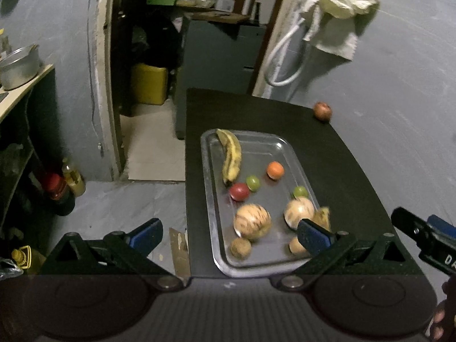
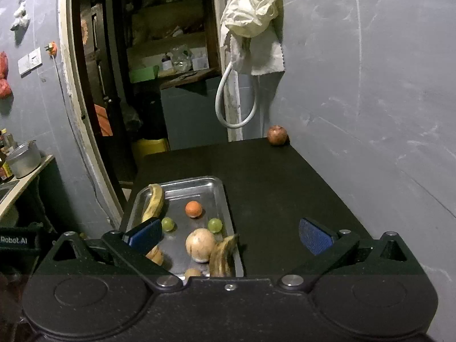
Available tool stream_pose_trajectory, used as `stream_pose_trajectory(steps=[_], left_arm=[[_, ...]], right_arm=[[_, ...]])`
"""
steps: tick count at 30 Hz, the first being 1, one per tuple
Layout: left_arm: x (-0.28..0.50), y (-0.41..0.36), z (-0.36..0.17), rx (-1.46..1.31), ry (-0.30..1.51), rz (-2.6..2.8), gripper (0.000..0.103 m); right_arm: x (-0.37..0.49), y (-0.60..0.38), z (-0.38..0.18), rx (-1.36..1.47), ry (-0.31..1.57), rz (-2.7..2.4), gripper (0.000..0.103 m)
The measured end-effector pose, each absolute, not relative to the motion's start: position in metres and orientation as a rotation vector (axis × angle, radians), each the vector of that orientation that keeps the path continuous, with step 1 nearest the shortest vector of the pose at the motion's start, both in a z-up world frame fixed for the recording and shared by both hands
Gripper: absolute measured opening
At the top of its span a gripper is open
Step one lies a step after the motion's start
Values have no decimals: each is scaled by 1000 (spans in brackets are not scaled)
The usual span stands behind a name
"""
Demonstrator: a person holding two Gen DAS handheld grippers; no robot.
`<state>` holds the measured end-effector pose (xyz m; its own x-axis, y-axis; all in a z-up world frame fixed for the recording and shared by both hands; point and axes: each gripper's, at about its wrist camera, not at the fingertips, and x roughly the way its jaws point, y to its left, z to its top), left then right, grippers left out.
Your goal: Organize fruits
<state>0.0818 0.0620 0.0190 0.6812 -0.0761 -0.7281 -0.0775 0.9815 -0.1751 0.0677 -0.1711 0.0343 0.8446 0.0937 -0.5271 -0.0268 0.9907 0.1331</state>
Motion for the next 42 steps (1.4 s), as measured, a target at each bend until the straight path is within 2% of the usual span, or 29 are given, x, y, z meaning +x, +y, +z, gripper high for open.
stream_pose_trajectory(steps=[12,42], left_arm=[[23,58,17,-134,788,-47,102],[-59,6,20,-105,706,91,102]], right_arm=[[-3,-178,37,134,543,62,102],[-27,-235,23,56,583,296,102]])
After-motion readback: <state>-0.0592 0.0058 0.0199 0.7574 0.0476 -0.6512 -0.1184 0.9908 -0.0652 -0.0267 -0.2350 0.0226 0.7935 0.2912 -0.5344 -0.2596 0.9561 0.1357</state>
